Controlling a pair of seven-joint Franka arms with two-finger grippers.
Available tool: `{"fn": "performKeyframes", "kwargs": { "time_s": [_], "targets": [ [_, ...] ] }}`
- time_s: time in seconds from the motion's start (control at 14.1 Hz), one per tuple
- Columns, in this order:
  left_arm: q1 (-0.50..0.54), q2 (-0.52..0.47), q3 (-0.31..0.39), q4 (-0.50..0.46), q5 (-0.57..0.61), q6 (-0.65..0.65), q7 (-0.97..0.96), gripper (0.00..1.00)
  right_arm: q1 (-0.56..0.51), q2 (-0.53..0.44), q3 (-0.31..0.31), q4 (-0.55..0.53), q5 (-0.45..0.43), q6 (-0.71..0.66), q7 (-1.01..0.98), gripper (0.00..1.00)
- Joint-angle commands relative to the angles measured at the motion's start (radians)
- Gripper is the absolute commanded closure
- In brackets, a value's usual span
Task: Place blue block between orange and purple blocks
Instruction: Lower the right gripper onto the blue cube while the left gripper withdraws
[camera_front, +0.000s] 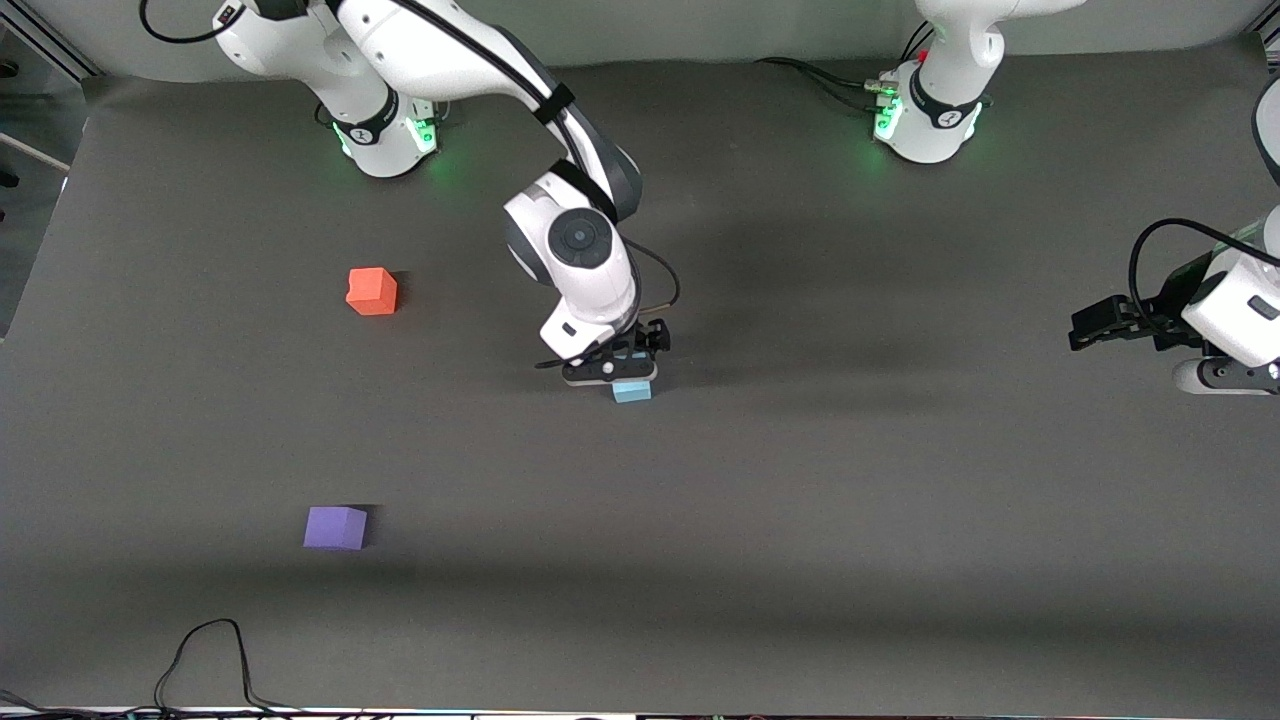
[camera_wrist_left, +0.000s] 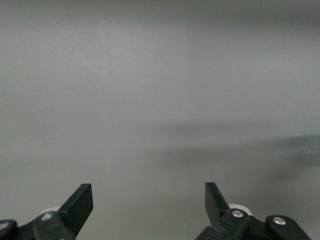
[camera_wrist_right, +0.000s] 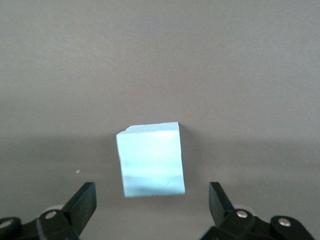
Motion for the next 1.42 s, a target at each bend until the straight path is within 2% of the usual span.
{"fn": "performKeyframes", "kwargs": {
  "time_s": [0.0, 0.07, 0.36, 0.43, 0.57, 0.71, 0.78, 0.92, 1.07, 1.35],
  "targets": [
    [-0.119, -0.02, 0.111, 0.011, -0.002, -0.041, 0.014, 0.0, 0.015, 0.038, -0.013, 0.006, -0.009, 0.044, -0.01, 0.0],
    [-0.142, -0.025, 0.139, 0.012, -0.002, -0.044, 0.017, 0.0, 0.015, 0.057, -0.013, 0.006, -0.009, 0.066, -0.005, 0.0],
    [-0.143, -0.032, 0.141, 0.016, 0.002, -0.057, 0.018, 0.0, 0.015, 0.089, -0.013, 0.007, 0.001, 0.107, -0.004, 0.0],
    [-0.143, -0.032, 0.142, 0.033, 0.002, -0.068, 0.018, 0.0, 0.015, 0.09, -0.011, 0.007, 0.003, 0.108, 0.001, 0.03],
    [-0.144, -0.029, 0.142, 0.059, 0.003, -0.108, 0.023, 0.0, 0.015, 0.095, -0.011, 0.007, 0.006, 0.123, 0.016, 0.27],
    [-0.144, -0.029, 0.139, 0.059, 0.003, -0.111, 0.027, 0.0, 0.015, 0.097, -0.01, 0.012, 0.006, 0.123, 0.048, 0.59],
    [-0.144, -0.029, 0.139, 0.059, 0.003, -0.116, 0.05, 0.0, 0.015, 0.097, -0.01, 0.01, 0.006, 0.123, 0.047, 0.7],
    [-0.144, -0.029, 0.141, 0.059, 0.003, -0.123, 0.066, 0.0, 0.004, 0.092, -0.011, 0.015, 0.004, 0.113, 0.028, 0.84],
    [-0.146, -0.029, 0.137, 0.059, 0.033, -0.123, 0.069, 0.0, -0.019, 0.055, -0.014, 0.021, 0.004, 0.055, 0.004, 0.86],
    [-0.15, -0.031, 0.137, 0.059, 0.046, -0.125, 0.084, 0.0, -0.08, -0.083, -0.013, 0.131, 0.024, -0.221, -0.021, 0.86]
  ]
}}
